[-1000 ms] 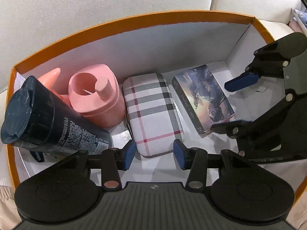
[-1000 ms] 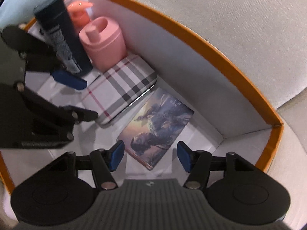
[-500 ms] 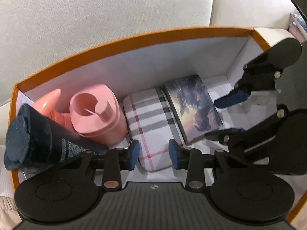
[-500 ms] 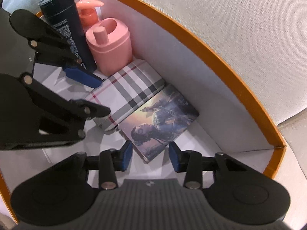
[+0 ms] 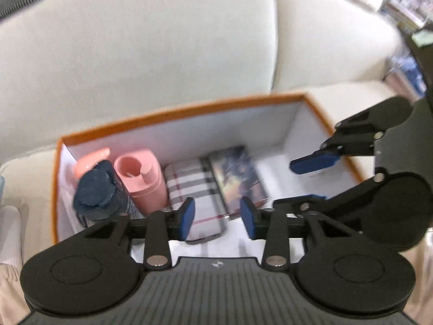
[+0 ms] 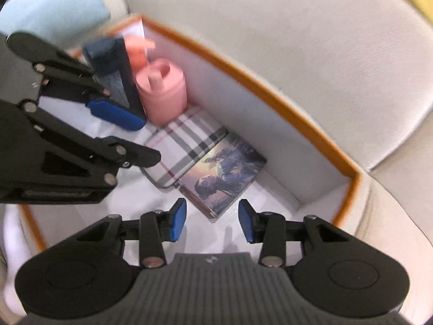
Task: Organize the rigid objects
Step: 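Open both tools to release the case and card box and withdraw, then grasp the clear cube box with the left tool while the right tool approaches the cardboard box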
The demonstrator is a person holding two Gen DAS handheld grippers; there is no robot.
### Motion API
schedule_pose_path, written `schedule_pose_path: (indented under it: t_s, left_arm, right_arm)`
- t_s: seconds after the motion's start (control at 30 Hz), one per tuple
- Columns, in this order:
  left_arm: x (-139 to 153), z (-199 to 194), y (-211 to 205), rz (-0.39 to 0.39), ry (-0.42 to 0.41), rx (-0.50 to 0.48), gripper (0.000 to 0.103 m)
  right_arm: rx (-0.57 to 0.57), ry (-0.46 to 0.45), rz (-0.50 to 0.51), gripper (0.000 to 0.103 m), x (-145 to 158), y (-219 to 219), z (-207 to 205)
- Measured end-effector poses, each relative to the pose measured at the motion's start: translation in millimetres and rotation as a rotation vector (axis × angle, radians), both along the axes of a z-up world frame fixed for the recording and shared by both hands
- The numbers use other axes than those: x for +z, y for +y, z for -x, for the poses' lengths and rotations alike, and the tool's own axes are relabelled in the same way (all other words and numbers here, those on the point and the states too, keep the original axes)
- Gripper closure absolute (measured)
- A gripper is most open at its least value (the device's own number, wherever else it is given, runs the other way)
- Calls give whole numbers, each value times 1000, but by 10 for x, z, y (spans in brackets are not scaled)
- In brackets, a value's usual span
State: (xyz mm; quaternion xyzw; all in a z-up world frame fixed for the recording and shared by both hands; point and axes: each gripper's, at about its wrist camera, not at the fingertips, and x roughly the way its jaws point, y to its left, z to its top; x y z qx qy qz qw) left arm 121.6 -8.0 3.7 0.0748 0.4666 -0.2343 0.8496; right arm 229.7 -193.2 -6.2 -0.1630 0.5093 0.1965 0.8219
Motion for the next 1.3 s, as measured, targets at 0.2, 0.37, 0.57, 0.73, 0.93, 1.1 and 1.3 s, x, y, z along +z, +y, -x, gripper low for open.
schedule_pose_path:
  t_s: [0.2, 0.37, 0.57, 0.73, 0.93, 1.1, 1.3]
  left_arm:
    - [364, 607, 270, 69, -120, -32, 32]
    - [247, 801, 265, 117, -135, -29, 18]
    - [233, 1396, 310, 109, -125, -54, 18]
    - [-129, 1455, 268, 149, -12, 11, 18]
    - [-398, 1289, 136, 138, 94, 90, 20]
    - [-415, 1252, -35, 98, 82, 32, 21]
    - [-464, 1201, -75, 77, 108, 20, 21]
  right_arm:
    - [-165, -168, -167, 58, 437, -129, 660]
    - [-283, -265, -283, 52, 609, -308, 1344]
    - [-418, -285, -315, 41, 353, -393, 1970]
    - [-509, -213, -299, 38, 23, -467, 2303]
    - [-470, -122, -258, 32, -296, -405, 2324]
    - [-494, -15, -272, 35, -552, -462, 2180]
    - [-465, 20, -255, 36, -697, -406, 2130]
